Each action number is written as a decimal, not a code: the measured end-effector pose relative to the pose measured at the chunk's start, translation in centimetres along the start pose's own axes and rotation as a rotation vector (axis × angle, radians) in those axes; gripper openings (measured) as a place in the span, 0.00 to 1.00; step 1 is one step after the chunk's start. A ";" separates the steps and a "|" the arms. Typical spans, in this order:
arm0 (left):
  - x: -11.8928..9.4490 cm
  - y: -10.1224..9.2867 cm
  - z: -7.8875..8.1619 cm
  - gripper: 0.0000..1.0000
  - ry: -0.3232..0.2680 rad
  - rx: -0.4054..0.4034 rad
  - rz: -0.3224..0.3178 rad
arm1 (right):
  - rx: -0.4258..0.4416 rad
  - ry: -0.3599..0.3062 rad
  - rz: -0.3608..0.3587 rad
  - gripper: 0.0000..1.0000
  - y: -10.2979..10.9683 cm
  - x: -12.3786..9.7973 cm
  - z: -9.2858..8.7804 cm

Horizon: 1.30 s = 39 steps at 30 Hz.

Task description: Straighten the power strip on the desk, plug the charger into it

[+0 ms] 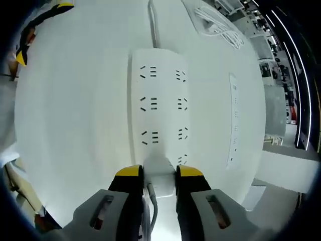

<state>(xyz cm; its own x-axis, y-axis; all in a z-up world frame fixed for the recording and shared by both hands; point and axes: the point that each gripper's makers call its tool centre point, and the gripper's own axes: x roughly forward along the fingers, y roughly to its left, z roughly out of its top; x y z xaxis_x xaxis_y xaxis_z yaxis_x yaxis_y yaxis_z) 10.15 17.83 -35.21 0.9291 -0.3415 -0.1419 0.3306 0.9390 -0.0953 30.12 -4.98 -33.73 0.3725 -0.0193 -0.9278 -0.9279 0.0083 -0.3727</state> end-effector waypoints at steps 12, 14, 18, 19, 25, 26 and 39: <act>0.0 0.1 -0.1 0.96 0.003 -0.001 0.005 | 0.010 -0.123 -0.016 0.21 0.0 0.3 0.0; 0.1 0.1 -0.1 0.96 0.006 -0.001 0.008 | 0.010 -0.135 -0.020 0.21 0.0 0.3 0.1; 0.3 -0.1 -0.2 0.96 0.013 0.008 0.001 | -0.005 -0.099 -0.024 0.22 -0.1 0.5 0.2; 0.3 -0.1 -0.2 0.96 0.010 0.007 0.002 | -0.006 -0.096 -0.024 0.22 -0.1 0.5 0.2; 0.2 0.0 -0.1 0.96 0.009 0.002 0.003 | -0.026 -0.072 -0.027 0.22 -0.3 0.3 0.1; 0.2 0.0 -0.1 0.97 0.015 0.006 0.002 | -0.030 -0.073 -0.028 0.22 -0.3 0.3 0.1; 0.2 -0.1 -0.2 0.97 0.031 0.018 0.003 | -0.049 -0.080 -0.014 0.24 -0.4 0.4 0.0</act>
<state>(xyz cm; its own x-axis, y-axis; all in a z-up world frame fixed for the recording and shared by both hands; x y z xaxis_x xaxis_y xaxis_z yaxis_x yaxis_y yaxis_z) 10.29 17.62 -35.48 0.9247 -0.3395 -0.1725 0.3309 0.9405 -0.0772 30.61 -5.04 -33.92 0.3838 0.0608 -0.9214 -0.9214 -0.0403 -0.3865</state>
